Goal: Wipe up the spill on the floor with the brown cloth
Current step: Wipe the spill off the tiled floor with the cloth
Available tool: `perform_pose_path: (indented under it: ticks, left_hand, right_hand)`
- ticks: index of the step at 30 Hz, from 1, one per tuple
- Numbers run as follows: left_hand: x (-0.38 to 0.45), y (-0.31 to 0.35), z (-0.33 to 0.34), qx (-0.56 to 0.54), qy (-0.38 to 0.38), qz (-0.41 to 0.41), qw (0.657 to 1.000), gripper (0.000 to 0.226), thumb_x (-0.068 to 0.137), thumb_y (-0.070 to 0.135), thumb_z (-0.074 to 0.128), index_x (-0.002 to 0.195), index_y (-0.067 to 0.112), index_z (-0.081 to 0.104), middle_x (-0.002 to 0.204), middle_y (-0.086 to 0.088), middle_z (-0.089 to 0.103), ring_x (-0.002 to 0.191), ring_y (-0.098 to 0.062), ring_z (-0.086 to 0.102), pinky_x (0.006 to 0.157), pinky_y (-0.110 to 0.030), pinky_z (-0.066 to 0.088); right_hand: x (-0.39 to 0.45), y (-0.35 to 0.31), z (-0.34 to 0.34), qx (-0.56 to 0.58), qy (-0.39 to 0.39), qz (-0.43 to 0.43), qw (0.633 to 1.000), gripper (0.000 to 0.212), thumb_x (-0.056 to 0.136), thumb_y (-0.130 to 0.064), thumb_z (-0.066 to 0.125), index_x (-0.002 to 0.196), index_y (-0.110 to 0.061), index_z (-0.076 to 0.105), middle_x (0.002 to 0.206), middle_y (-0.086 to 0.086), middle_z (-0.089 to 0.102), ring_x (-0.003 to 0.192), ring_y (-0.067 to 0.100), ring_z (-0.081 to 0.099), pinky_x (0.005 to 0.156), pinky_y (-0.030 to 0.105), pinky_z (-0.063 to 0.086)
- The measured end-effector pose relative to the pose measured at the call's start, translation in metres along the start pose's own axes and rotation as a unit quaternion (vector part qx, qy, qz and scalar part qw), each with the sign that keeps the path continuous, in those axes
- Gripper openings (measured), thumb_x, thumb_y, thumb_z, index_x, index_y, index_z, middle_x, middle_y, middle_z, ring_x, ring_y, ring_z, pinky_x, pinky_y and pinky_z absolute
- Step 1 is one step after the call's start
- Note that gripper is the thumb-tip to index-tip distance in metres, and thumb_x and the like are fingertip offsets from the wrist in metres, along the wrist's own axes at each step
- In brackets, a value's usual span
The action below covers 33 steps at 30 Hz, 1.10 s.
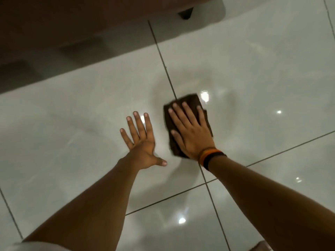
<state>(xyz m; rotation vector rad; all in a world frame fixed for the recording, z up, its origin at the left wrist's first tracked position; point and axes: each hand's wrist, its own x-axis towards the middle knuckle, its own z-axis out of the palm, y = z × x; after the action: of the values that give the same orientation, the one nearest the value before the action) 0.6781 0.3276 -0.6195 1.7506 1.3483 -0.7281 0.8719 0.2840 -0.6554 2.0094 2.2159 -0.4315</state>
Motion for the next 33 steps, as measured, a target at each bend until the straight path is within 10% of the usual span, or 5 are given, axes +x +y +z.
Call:
perform_pose_path:
  ticks: [8, 15, 24, 29, 33]
  left_hand:
    - [0.0, 0.001, -0.002, 0.006, -0.012, -0.004, 1.0, 0.178, 0.051, 0.074, 0.087, 0.144, 0.013, -0.052, 0.142, -0.019, -0.065, 0.133, -0.044, -0.058, 0.102, -0.06, -0.036]
    - [-0.005, 0.004, -0.005, 0.006, -0.013, 0.0, 1.0, 0.175, 0.055, 0.072, 0.087, 0.149, 0.01, -0.047, 0.15, -0.024, -0.058, 0.14, -0.048, -0.052, 0.118, -0.07, -0.021]
    - [0.002, 0.001, 0.0, 0.022, 0.001, 0.0, 1.0, 0.179, 0.051, 0.076, 0.087, 0.145, 0.01, -0.051, 0.149, -0.026, -0.058, 0.141, -0.049, -0.051, 0.112, -0.066, -0.026]
    - [-0.003, 0.007, -0.002, 0.034, 0.016, -0.008, 0.999, 0.178, 0.051, 0.075, 0.087, 0.15, 0.008, -0.044, 0.155, -0.03, -0.05, 0.145, -0.051, -0.044, 0.116, -0.069, -0.019]
    - [-0.003, 0.007, -0.003, 0.03, 0.013, -0.006, 0.999, 0.181, 0.048, 0.075, 0.088, 0.15, 0.009, -0.045, 0.155, -0.028, -0.05, 0.146, -0.05, -0.044, 0.119, -0.072, -0.016]
  right_hand:
    - [0.052, 0.031, -0.018, 0.058, 0.032, 0.258, 0.964, 0.072, 0.099, -0.049, 0.027, 0.164, -0.023, 0.01, 0.172, 0.008, 0.01, 0.159, 0.03, 0.008, 0.125, 0.062, 0.005]
    - [-0.015, 0.006, -0.001, 0.008, -0.019, 0.005, 1.0, 0.068, 0.102, -0.048, 0.031, 0.163, -0.025, 0.014, 0.172, 0.002, 0.015, 0.159, 0.026, 0.012, 0.125, 0.061, 0.013]
    - [0.052, 0.009, -0.016, 0.077, 0.029, 0.264, 0.961, 0.073, 0.098, -0.051, 0.028, 0.163, -0.022, 0.013, 0.172, 0.005, 0.012, 0.159, 0.03, 0.01, 0.125, 0.063, 0.005]
    - [-0.018, -0.042, 0.007, 0.046, -0.004, 0.034, 0.998, 0.069, 0.101, -0.048, 0.032, 0.163, -0.022, 0.018, 0.172, 0.006, 0.017, 0.159, 0.029, 0.012, 0.122, 0.065, 0.012]
    - [-0.136, -0.021, 0.03, 0.058, -0.054, 0.156, 0.985, 0.07, 0.101, -0.053, 0.032, 0.163, -0.028, 0.013, 0.172, 0.001, 0.012, 0.16, 0.025, 0.009, 0.121, 0.068, 0.011]
